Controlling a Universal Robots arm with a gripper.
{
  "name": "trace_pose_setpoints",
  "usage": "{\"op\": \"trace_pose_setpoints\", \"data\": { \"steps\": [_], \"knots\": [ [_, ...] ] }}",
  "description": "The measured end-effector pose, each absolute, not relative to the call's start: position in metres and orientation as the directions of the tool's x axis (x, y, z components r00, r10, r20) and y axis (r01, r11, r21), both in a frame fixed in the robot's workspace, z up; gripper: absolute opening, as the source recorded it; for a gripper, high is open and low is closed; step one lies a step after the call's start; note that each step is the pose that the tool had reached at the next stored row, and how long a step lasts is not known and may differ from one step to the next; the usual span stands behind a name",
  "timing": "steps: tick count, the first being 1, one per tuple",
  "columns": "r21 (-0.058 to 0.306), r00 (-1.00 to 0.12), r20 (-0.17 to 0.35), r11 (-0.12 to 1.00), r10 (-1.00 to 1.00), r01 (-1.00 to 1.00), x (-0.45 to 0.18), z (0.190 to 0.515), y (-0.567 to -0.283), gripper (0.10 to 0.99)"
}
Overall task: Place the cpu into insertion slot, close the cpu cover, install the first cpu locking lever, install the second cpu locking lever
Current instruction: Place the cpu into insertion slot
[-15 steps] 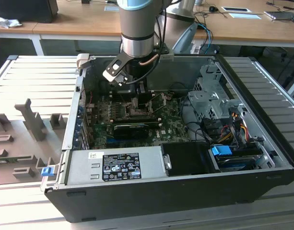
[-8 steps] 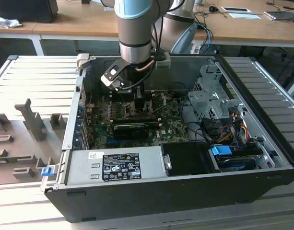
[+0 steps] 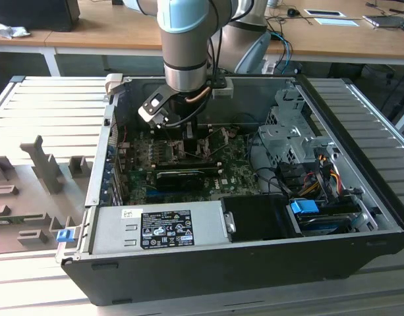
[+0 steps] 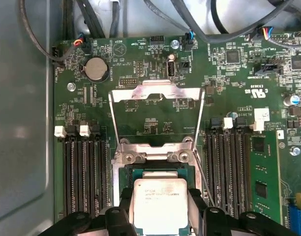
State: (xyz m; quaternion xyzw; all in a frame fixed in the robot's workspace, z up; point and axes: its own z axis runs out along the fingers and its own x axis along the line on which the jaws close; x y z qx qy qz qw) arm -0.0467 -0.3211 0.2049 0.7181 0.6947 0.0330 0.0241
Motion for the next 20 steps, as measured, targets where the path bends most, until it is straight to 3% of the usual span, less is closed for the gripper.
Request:
{"op": "trace_pose_setpoints", "data": {
  "steps": [8, 9, 11, 15, 17, 20],
  "knots": [
    [0.081, 0.02, 0.014, -0.021, 1.0, 0.997, -0.047, 0.202, -0.321, 0.529],
    [0.081, 0.02, 0.014, -0.021, 1.0, 0.997, -0.047, 0.202, -0.321, 0.541],
    [0.081, 0.02, 0.014, -0.021, 1.0, 0.997, -0.047, 0.202, -0.321, 0.663],
    [0.08, 0.02, 0.014, -0.021, 1.0, 0.997, -0.047, 0.209, -0.321, 0.663],
    [0.08, 0.02, 0.014, -0.021, 1.0, 0.997, -0.047, 0.212, -0.321, 0.647],
    [0.08, 0.02, 0.014, -0.021, 1.0, 0.997, -0.047, 0.213, -0.321, 0.459]
  ]
}}
